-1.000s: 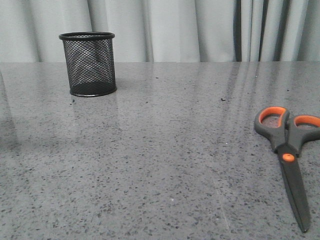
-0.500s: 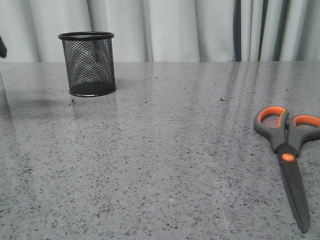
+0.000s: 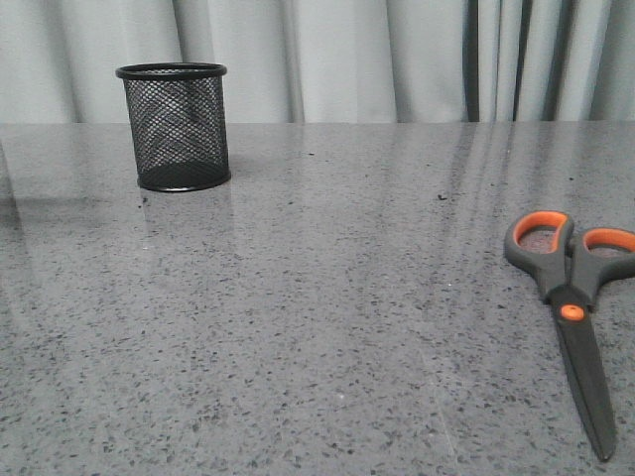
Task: Put pen and scissors into bin
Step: 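Grasp the pink highlighter with the left gripper and lift it, then carry the highlighter over the black mesh cup and drop it in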
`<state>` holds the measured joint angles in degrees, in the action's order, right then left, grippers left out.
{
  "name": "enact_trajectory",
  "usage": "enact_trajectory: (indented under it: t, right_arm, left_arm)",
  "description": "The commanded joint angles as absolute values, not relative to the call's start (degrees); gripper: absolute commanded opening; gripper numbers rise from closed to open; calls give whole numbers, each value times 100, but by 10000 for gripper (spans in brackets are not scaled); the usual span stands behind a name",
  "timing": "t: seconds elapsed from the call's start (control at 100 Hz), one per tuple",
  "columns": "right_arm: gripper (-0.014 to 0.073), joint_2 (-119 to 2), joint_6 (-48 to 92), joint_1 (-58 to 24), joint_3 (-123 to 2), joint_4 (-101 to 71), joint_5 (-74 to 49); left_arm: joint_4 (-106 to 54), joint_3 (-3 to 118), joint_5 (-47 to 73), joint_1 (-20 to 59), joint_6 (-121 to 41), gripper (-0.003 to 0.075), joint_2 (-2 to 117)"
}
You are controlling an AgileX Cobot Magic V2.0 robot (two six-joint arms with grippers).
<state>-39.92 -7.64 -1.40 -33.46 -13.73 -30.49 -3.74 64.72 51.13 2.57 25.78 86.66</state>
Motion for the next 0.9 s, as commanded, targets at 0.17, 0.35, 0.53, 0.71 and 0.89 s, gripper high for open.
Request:
enact_trajectory:
  t: [0.17,0.35,0.53,0.71,0.89]
  right_arm:
    - [505,-4009,-703,-140,-3529,-1341,-2816]
    - [505,-4009,-703,-140,-3529,-1341,-2817]
    - [505,-4009,-703,-140,-3529,-1341,-2817]
    - [505,-4009,-703,-140,-3529,-1341,-2817]
    - [505,-4009,-703,-140,-3529,-1341,-2757]
  left_arm:
    - [-224,6627,4960,257,2626,315,8851]
    - [-192,6627,4949,257,2564,315,9071]
    - [-256,6536,4843,257,2022,199,9209]
    - [-528,6537,4249,257,1569,-10,9086]
    - [-2616,6918,2570,312,-139,-9,8540]
